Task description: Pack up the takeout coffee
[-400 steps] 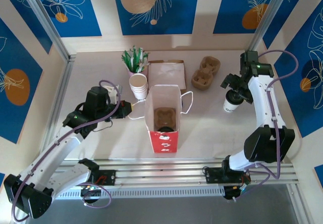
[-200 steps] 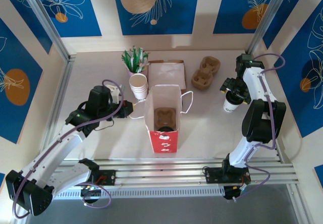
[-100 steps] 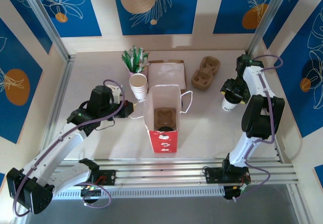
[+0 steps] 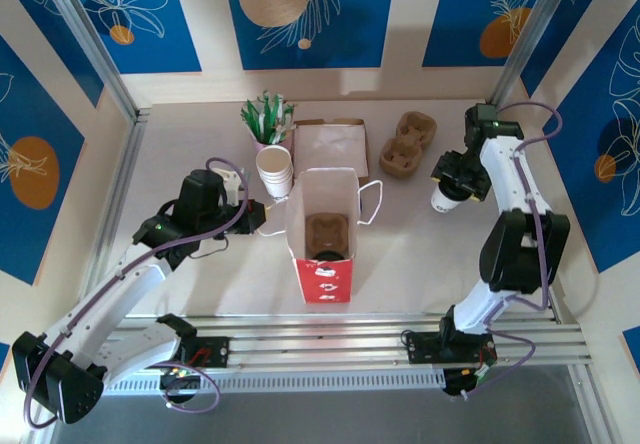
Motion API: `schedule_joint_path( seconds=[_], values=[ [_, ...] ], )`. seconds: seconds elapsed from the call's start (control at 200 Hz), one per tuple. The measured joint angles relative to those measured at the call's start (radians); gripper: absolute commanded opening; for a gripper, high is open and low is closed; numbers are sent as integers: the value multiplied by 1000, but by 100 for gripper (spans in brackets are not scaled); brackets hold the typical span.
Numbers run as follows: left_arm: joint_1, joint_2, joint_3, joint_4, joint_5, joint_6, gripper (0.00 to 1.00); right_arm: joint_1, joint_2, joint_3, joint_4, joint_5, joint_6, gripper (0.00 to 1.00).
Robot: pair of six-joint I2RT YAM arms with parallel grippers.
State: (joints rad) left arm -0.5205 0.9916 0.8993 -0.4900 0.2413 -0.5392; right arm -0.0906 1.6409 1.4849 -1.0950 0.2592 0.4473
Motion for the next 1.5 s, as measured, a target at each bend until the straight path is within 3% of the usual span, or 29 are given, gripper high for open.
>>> schedule_joint_path(
  seconds=[0.415, 0.775, 0.965, 1.16, 1.32, 1.501],
  values=[
    [-28, 14, 17, -13, -25, 0, 0, 178, -317, 13, -55, -9, -12, 75],
    [-89, 41, 45, -23, -68, -1, 0, 409, -426, 283, -177, 6, -16, 74],
    [-121, 58, 60, -24, -94, -2, 0, 553, -412, 476, -252, 37, -10, 73],
    [-139, 76, 61, -24, -113, -2, 0, 800, -332, 680, -334, 118, 13, 73],
    [-144, 77, 61, -24, -121, -2, 0, 955, -267, 720, -386, 175, 30, 73],
    [-148, 77, 63, -24, -124, -2, 0, 1019, -166, 705, -428, 200, 33, 74]
  ],
)
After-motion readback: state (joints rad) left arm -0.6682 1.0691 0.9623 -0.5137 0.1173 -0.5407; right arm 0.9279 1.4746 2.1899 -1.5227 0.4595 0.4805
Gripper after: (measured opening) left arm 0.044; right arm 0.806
